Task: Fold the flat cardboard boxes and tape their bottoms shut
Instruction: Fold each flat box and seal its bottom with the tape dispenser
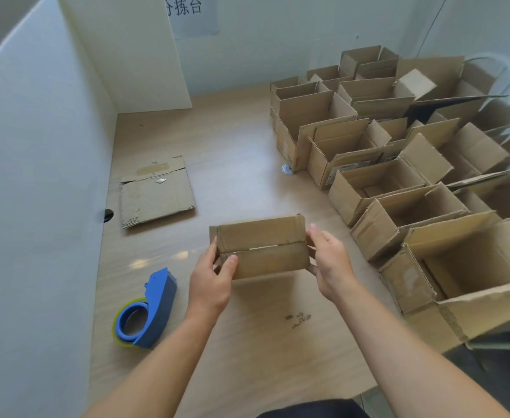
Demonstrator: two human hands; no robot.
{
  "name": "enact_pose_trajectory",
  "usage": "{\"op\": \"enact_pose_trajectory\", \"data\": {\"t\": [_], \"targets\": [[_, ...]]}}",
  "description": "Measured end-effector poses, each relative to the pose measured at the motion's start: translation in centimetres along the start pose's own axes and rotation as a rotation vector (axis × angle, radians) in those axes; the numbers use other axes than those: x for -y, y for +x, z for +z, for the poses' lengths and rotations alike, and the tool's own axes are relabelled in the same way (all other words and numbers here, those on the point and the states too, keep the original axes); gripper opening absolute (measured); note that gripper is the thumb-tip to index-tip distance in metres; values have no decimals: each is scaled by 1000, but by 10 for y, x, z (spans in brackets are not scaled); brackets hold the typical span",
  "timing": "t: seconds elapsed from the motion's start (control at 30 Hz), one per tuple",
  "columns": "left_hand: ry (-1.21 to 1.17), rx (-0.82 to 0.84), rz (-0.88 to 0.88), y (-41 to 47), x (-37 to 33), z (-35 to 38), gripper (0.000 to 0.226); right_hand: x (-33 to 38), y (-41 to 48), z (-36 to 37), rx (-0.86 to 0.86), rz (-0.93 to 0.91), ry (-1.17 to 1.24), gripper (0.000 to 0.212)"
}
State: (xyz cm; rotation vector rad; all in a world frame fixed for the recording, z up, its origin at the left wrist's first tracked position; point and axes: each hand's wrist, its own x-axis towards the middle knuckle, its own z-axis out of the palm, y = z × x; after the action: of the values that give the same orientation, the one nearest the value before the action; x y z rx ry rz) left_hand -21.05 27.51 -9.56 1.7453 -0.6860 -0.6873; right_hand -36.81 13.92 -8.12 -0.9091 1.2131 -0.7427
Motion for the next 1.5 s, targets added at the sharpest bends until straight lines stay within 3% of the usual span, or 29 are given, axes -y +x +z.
{"op": "enact_pose_trajectory", "data": {"t": [0.13,0.23,0.33,0.47,0.57,0.73,0.9,1.0,1.07,1.13,1.17,1.23,1.33,1.4,1.5], "targets": [[-97,74,39,7,-7,-11,59,18,-5,-7,121,187,-12,41],[-157,110,0,14,-18,-14,57,19,-3,-11,175,254,-57,36],[-167,105,-58,23,-21,-17,64,21,-2,-13,263,198,-32,22],[-155,182,-114,29,-24,-24,42,14,2,-17,300,4,-84,45],[-61,195,-122,27,-23,-25,40,7,2,-18,335,-100,-165,57],[-23,215,-192,16,-1,-28,32,0,2,-17,277,-74,-50,38],[8,206,-291,5,16,-36,19,-12,-2,-19,216,-79,-344,17],[-23,41,-222,11,12,-43,23,-16,3,-21,63,-319,-649,27],[122,-112,-59,20,5,-44,29,-12,6,-16,-38,-671,-875,37],[312,-182,201,30,-6,-43,30,-3,9,-5,-3,-986,-1015,38],[408,-161,325,34,-11,-42,29,3,8,3,99,-1029,-1075,40],[629,-11,432,45,-15,-37,31,10,4,20,364,-898,-1235,42],[941,208,235,52,-6,-32,39,4,1,28,611,-747,-1484,36],[917,248,106,51,-1,-31,42,-1,-5,21,621,-705,-1369,33],[752,293,49,45,-2,-27,45,-10,-15,12,443,-596,-1070,17]]}}
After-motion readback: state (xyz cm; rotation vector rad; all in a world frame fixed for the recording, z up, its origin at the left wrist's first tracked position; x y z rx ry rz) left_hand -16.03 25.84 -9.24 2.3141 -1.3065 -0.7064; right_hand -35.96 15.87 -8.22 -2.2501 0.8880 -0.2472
